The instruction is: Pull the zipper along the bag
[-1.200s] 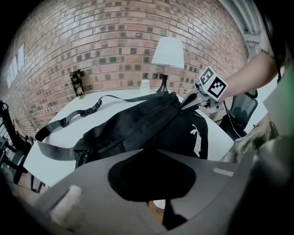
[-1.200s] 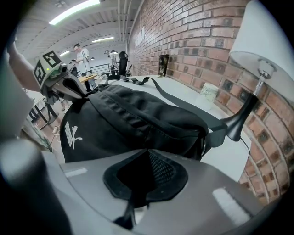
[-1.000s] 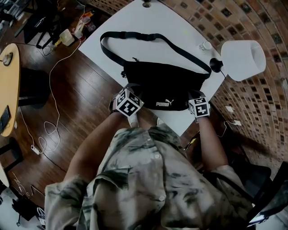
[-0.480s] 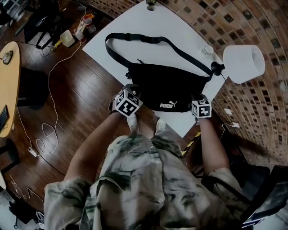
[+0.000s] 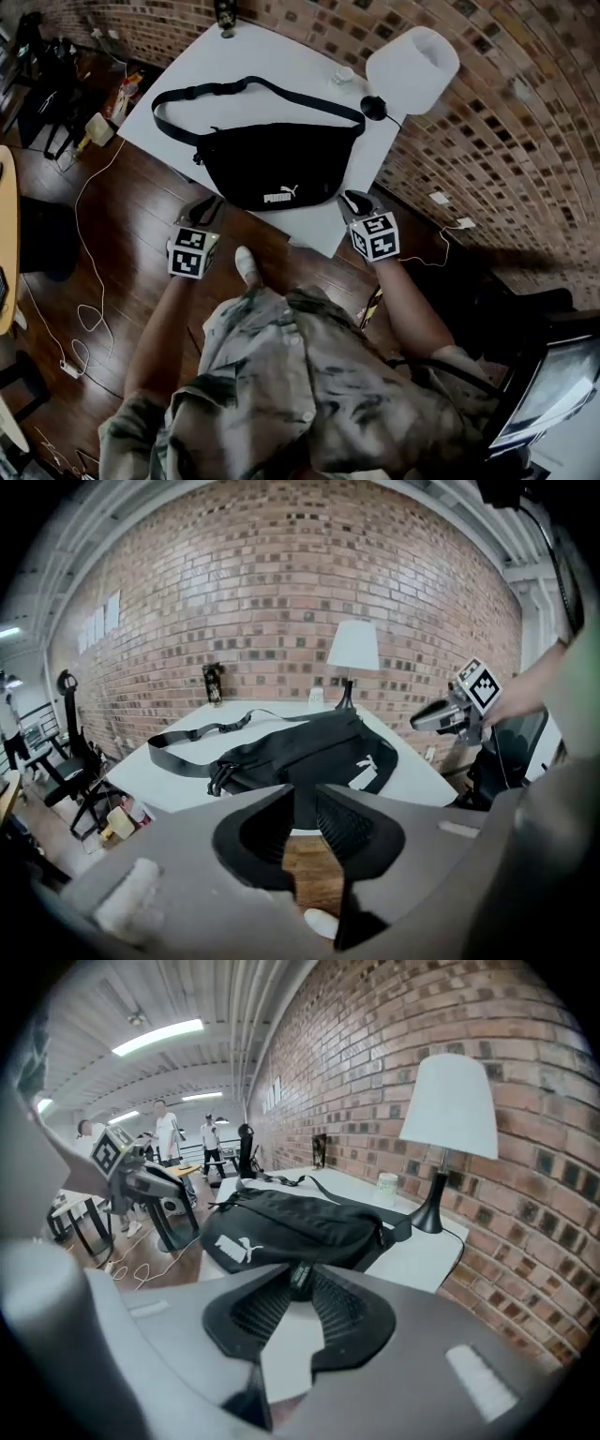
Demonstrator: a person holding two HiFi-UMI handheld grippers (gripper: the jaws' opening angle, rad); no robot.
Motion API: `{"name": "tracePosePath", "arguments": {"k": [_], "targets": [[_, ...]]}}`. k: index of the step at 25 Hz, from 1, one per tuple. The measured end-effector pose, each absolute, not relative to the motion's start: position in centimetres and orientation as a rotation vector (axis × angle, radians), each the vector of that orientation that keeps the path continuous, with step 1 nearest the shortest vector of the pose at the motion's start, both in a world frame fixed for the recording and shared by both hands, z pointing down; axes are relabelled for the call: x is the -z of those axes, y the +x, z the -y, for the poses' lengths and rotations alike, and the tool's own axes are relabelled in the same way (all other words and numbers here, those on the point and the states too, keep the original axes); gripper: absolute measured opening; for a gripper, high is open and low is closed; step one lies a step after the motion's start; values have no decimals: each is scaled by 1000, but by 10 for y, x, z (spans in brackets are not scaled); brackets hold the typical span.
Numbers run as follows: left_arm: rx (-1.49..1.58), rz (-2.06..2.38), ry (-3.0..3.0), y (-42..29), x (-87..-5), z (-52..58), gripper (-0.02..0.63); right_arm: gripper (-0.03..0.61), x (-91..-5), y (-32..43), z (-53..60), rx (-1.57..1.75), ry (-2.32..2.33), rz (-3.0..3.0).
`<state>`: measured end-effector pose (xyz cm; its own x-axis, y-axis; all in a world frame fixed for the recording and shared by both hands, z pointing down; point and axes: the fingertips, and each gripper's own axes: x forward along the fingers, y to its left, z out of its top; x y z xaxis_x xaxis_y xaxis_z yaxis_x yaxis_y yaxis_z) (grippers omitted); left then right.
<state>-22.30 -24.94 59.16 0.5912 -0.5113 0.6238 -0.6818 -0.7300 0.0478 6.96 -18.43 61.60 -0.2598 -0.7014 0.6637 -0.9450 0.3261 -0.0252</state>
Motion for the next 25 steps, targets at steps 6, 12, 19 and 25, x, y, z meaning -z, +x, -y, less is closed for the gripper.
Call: {"name": "tracePosePath", "arguments": {"k": [6, 12, 19, 25], "targets": [[-627, 962, 2584, -181, -522, 122, 77, 81, -568, 76, 63, -493, 1437, 2187], [-519, 857, 2580, -139, -475, -14, 77, 80, -513, 63, -51, -406, 1331, 2319], [-430, 715, 2660, -114, -422, -97, 75, 80, -462, 36, -134, -298, 1305, 2406], [-390, 647, 2723, -140, -393, -154, 75, 77, -433, -14, -184, -241, 1314, 2436]]}}
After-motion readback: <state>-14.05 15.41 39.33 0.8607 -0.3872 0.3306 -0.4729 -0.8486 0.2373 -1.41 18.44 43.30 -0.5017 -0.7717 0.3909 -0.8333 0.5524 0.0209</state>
